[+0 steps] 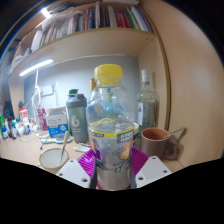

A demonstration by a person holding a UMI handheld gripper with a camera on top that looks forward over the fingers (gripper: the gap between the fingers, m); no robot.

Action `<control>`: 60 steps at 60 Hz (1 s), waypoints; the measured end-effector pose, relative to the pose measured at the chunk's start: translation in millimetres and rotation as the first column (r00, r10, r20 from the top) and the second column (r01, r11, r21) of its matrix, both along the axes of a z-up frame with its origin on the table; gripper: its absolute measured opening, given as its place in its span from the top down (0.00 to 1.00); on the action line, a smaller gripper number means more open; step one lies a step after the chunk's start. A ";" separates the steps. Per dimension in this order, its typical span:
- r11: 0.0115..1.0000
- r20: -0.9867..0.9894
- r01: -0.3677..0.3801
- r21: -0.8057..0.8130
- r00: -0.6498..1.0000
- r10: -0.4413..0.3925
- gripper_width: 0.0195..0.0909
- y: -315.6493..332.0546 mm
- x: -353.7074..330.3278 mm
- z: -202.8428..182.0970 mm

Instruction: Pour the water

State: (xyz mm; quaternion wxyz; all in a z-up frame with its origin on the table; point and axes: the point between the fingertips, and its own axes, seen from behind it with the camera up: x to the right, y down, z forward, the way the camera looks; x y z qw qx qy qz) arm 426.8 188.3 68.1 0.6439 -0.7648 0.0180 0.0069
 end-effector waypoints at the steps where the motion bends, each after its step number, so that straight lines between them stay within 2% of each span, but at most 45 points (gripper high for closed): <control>1: 1.000 0.010 -0.002 -0.006 1.000 0.002 0.63 0.3 -0.8 -3.0; 4: 0.999 0.034 -0.017 -0.047 0.999 0.019 0.60 2.2 -2.3 -18.2; 6: 0.999 0.021 -0.019 -0.030 1.000 0.020 0.59 1.1 -3.8 -12.9; 7: 0.999 0.013 -0.018 -0.041 1.000 0.019 0.56 0.3 -3.8 -14.7; 8: 0.999 0.003 -0.017 -0.042 1.000 0.017 0.58 0.2 -3.4 -14.6; 22: 0.998 -0.017 -0.030 -0.054 0.999 0.029 0.58 -1.0 -3.0 -17.3; 25: 0.998 -0.008 -0.022 -0.053 1.000 0.022 0.53 -0.9 -2.0 -17.1; 28: 0.999 -0.004 -0.015 -0.050 1.000 0.015 0.52 -0.6 -1.2 -16.6; 34: 0.999 0.003 0.002 -0.052 1.000 -0.001 0.42 -1.1 0.8 -16.9; 38: 0.997 0.004 0.019 -0.078 1.000 -0.018 0.21 -7.9 3.5 -21.1; 39: 0.996 0.004 0.020 -0.081 1.000 -0.020 0.14 -10.3 3.3 -21.5; 41: 0.996 0.008 0.024 -0.088 1.000 -0.023 0.08 -14.0 4.4 -22.3; 53: 0.998 0.038 0.009 -0.060 0.999 -0.007 0.09 -68.1 -10.9 -5.1; 60: 0.999 0.035 -0.035 -0.034 0.999 0.036 0.09 -121.5 -32.9 14.6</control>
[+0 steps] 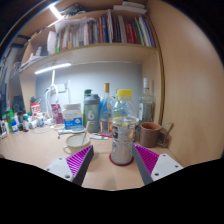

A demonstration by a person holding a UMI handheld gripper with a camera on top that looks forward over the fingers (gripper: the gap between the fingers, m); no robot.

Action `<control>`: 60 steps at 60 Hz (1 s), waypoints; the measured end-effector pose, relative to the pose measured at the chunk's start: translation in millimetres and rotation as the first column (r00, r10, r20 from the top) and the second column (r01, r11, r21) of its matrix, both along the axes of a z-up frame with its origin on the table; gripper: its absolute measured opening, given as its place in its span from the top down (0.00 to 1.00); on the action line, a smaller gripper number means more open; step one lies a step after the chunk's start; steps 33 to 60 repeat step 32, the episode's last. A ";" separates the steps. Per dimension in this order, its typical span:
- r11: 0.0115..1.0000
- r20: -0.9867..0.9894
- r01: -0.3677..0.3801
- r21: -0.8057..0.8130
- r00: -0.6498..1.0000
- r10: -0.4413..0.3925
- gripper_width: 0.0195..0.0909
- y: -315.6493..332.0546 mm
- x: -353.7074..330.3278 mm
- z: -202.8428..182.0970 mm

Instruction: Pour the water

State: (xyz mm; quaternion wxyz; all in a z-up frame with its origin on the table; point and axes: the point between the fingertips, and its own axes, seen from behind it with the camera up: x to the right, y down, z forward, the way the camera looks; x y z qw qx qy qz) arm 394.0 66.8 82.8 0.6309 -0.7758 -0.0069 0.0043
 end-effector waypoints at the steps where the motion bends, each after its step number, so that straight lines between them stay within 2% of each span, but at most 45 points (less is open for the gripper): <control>1: 1.000 0.001 -0.008 0.005 1.000 0.008 0.09 -8.9 -4.3 3.0; 9: 0.999 0.044 -0.021 0.039 0.999 0.019 0.08 -85.2 -27.4 22.9; 17: 1.000 0.120 -0.009 0.021 0.993 0.007 0.08 -150.5 -39.1 21.6; 23: 1.000 0.131 -0.013 0.023 0.991 0.010 0.08 -186.2 -46.2 22.1; 31: 0.999 0.109 0.021 0.047 0.994 -0.026 0.08 -226.3 -50.1 21.1; 60: 0.998 0.103 0.023 0.055 0.994 -0.028 0.08 -227.8 -45.5 23.0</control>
